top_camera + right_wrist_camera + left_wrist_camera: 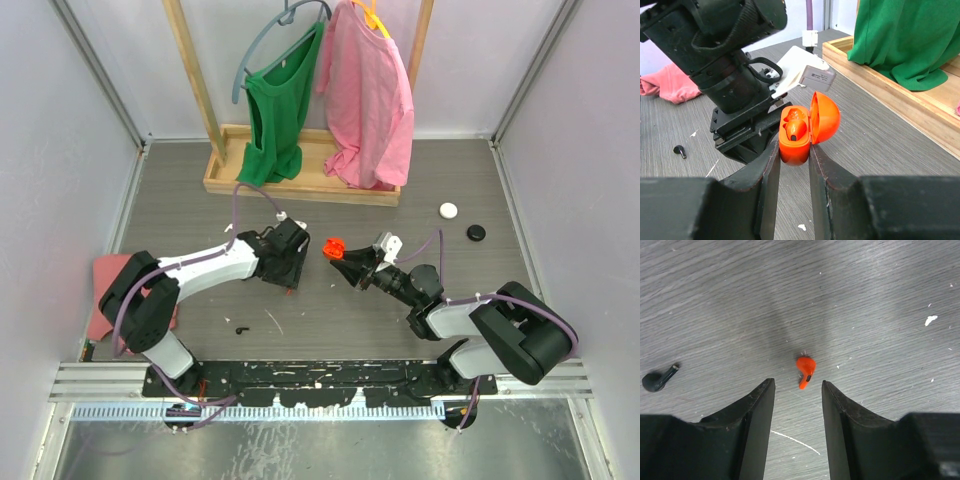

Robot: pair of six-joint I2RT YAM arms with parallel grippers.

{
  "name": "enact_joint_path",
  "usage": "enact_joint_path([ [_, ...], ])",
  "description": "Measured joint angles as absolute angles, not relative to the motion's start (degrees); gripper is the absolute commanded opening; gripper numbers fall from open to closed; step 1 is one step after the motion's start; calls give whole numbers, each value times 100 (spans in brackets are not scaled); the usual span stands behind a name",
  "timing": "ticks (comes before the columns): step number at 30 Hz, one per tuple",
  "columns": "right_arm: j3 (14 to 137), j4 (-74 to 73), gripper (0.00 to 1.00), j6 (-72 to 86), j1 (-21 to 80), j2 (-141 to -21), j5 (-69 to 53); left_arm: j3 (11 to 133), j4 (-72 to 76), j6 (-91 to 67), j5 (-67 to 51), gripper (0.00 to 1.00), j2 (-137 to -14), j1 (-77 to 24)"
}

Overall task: Insert the wireless bluetooth earbuds into the charging case
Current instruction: Pick up the earbud from the center of the board.

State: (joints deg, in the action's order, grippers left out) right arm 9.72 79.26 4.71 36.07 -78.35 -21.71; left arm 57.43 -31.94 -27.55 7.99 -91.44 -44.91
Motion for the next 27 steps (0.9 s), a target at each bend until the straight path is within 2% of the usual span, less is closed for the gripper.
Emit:
enact_joint_path([
  [27,972,7924,1,473,3607,-7835,-2174,6075,-3142,-2412,298,28,-9926,-4305],
])
